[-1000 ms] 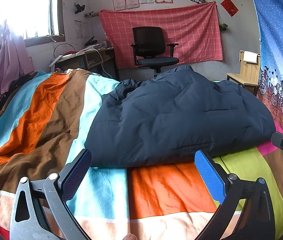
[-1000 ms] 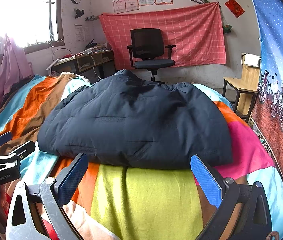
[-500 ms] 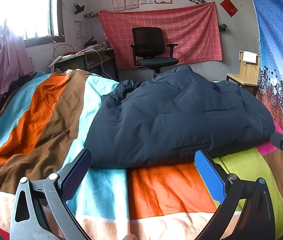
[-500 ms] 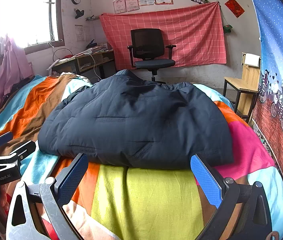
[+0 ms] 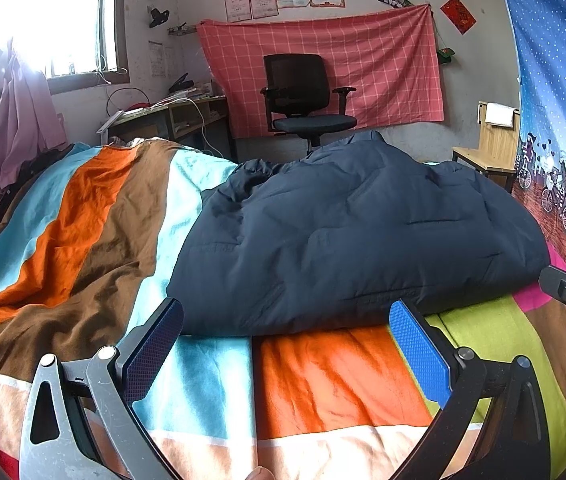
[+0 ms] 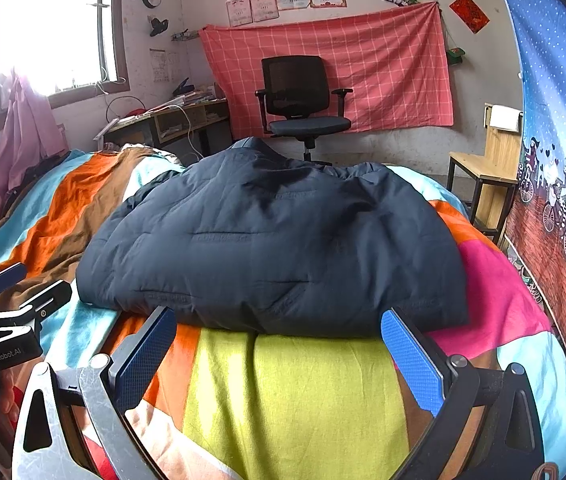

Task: Fold large clothes

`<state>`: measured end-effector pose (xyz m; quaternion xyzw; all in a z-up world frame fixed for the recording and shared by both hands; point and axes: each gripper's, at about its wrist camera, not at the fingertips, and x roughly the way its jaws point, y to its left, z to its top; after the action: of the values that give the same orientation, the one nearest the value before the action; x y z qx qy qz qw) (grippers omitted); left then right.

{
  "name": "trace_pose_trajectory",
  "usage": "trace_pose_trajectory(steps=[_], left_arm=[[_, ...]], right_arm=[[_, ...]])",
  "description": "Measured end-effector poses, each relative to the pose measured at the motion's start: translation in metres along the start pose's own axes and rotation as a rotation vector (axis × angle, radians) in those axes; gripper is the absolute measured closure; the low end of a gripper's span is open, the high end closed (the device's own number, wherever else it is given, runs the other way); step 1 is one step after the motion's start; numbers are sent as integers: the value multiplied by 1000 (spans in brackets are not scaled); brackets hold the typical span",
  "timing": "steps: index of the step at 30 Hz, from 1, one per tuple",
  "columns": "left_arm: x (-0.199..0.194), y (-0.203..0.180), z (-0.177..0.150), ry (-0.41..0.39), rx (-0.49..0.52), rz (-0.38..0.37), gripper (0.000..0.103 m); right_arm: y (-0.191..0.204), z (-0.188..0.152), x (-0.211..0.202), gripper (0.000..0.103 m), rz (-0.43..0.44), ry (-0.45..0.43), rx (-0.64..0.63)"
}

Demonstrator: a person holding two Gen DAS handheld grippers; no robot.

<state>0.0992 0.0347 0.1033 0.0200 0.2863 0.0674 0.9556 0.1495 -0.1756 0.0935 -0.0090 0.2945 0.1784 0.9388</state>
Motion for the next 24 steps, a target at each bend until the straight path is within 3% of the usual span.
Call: trace_pose_trajectory(steps=[24], left_arm=[[0,1,-1,-4,0,-4,2]], right_arm=[[1,-1,0,0,3,1,2]])
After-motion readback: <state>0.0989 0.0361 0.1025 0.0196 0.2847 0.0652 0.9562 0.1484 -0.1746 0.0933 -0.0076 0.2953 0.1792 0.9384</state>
